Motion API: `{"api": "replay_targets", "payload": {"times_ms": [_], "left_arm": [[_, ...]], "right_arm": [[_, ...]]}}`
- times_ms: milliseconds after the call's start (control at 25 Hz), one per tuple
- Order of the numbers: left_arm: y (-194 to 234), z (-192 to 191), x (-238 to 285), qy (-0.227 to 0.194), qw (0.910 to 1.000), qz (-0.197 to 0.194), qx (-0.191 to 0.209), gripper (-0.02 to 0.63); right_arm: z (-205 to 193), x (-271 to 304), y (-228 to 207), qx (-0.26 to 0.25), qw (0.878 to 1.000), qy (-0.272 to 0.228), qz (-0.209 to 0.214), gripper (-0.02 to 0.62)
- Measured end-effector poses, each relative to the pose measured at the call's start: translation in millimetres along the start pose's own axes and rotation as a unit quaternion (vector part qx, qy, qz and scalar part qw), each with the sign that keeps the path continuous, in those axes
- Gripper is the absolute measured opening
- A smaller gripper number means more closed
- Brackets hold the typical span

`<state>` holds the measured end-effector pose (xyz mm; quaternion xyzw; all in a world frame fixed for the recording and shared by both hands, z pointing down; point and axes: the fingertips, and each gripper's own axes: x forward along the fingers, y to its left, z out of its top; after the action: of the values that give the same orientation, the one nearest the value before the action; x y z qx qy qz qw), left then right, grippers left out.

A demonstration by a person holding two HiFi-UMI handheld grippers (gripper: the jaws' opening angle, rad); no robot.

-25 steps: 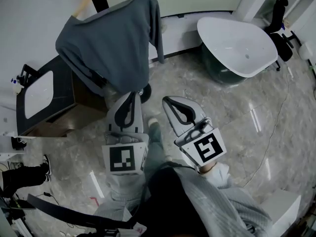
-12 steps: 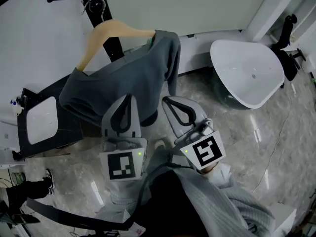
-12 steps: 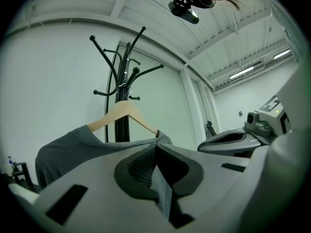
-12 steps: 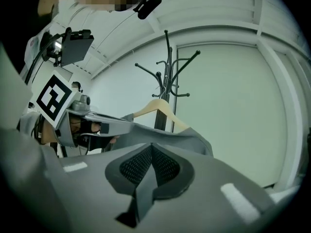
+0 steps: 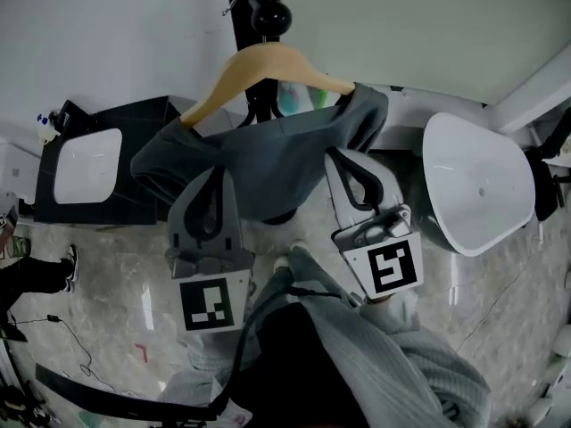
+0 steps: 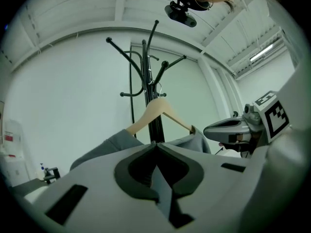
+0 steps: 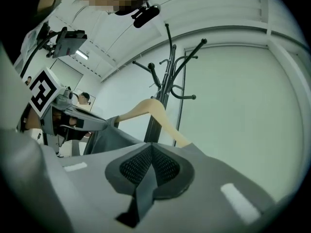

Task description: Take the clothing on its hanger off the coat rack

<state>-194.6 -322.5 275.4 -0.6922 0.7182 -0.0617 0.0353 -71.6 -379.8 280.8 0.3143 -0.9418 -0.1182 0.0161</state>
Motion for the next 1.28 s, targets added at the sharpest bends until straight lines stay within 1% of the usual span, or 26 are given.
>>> {"api": "replay_targets", "payload": {"times_ms": [160, 320, 480, 520, 600, 680, 720, 760, 840, 920, 1000, 1040, 1160, 1280], "left_arm": [[7.1, 31.4, 1.1, -0.021, 0.9983, 0.044, 0.031, 0.005], [11.7, 50.9, 4.4, -0.026, 0.9922, 0.087, 0.085, 0.005], [11.5, 54.0, 16.2, -0.019, 0.9877, 0.106, 0.113, 0.005], [12.4, 56.1, 19.3, -0.017, 0.9853, 0.113, 0.127, 0.006], [15.2, 60.8, 23.8, -0.010, 0.9777, 0.130, 0.165, 0.006], [18.7, 61.9, 26.0, 0.002, 0.9706, 0.146, 0.191, 0.013], [20.0, 60.7, 27.2, 0.010, 0.9686, 0.148, 0.199, 0.076], [21.1, 59.2, 28.9, 0.019, 0.9671, 0.147, 0.206, 0.125], [23.9, 55.3, 33.3, 0.035, 0.9638, 0.144, 0.222, 0.157], [28.7, 49.6, 38.1, 0.054, 0.9579, 0.147, 0.241, 0.180], [33.8, 44.1, 44.0, 0.073, 0.9499, 0.149, 0.265, 0.186], [35.7, 41.7, 47.4, 0.082, 0.9458, 0.148, 0.277, 0.186], [38.6, 39.1, 57.3, 0.092, 0.9350, 0.149, 0.309, 0.186], [38.7, 39.3, 64.2, 0.096, 0.9246, 0.151, 0.336, 0.184]], "right_arm": [[18.9, 7.4, -22.0, -0.003, 0.999, -0.037, 0.004, 0.003], [34.8, 13.4, -36.4, -0.027, 0.998, -0.059, 0.009, 0.003], [35.3, 24.1, -44.2, -0.082, 0.995, -0.046, 0.017, 0.005], [35.4, 27.2, -45.9, -0.092, 0.995, -0.042, 0.018, 0.005], [37.6, 33.5, -47.7, -0.110, 0.993, -0.039, 0.024, 0.014], [40.2, 40.3, -47.3, -0.130, 0.990, -0.039, 0.031, 0.031], [41.3, 44.0, -46.4, -0.140, 0.989, -0.038, 0.034, 0.042], [42.2, 48.0, -45.1, -0.149, 0.987, -0.036, 0.038, 0.059], [41.7, 56.7, -41.4, -0.169, 0.984, -0.025, 0.049, 0.106], [38.5, 65.4, -37.2, -0.195, 0.979, -0.007, 0.056, 0.160], [36.2, 74.1, -33.1, -0.230, 0.971, 0.008, 0.060, 0.203], [35.1, 78.5, -31.3, -0.247, 0.967, 0.016, 0.062, 0.213], [28.2, 91.2, -27.9, -0.279, 0.957, 0.040, 0.071, 0.221], [22.5, 99.3, -30.4, -0.292, 0.953, 0.054, 0.062, 0.213]]}}
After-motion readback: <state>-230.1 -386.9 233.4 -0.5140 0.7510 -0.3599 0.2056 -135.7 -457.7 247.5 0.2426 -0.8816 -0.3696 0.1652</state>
